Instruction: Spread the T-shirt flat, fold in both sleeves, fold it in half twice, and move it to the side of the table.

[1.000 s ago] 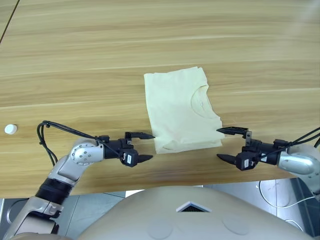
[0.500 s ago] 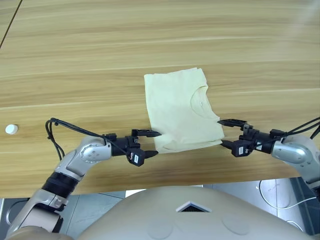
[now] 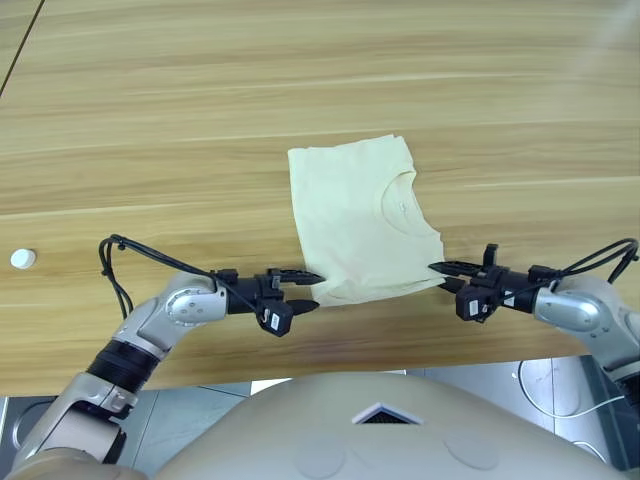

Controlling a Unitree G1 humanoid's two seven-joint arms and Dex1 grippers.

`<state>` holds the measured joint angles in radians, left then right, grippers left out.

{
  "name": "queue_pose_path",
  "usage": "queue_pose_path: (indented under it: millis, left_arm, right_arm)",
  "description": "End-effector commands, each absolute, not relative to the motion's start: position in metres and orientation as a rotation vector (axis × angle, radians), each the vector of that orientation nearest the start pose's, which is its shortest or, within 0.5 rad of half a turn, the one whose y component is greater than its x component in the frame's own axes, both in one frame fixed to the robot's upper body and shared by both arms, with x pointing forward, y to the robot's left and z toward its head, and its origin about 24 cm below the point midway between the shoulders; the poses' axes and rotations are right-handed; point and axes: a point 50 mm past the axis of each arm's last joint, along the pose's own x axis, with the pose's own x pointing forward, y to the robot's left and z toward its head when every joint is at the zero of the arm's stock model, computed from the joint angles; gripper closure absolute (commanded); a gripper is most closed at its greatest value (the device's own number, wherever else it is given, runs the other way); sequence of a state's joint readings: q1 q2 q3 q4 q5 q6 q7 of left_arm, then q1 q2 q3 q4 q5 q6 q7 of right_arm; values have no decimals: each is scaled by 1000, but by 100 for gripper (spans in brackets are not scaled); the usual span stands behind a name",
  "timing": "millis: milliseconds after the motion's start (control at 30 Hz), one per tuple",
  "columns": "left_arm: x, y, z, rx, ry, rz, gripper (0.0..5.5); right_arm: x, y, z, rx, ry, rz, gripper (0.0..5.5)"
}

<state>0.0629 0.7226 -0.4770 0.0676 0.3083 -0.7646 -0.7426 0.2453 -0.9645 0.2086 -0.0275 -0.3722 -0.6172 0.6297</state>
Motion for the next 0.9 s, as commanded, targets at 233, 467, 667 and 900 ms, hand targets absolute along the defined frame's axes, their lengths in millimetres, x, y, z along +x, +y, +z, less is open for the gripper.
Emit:
queue_pose_path:
  millis: [233,467,667,900]
  left_arm:
    - [150,160,-5,994,-15,-1608,470]
    - [150,161,-3,969,-17,-1619,550]
    - [149,162,0,961,-21,-1625,550]
    - [141,167,17,860,-73,-1624,550]
  right_arm:
    - [157,-230,27,-1217,180,1293,543]
    - [157,-229,30,-1215,162,1294,543]
    - [156,-229,32,-1211,150,1295,543]
    - [148,-231,50,-1199,82,1293,543]
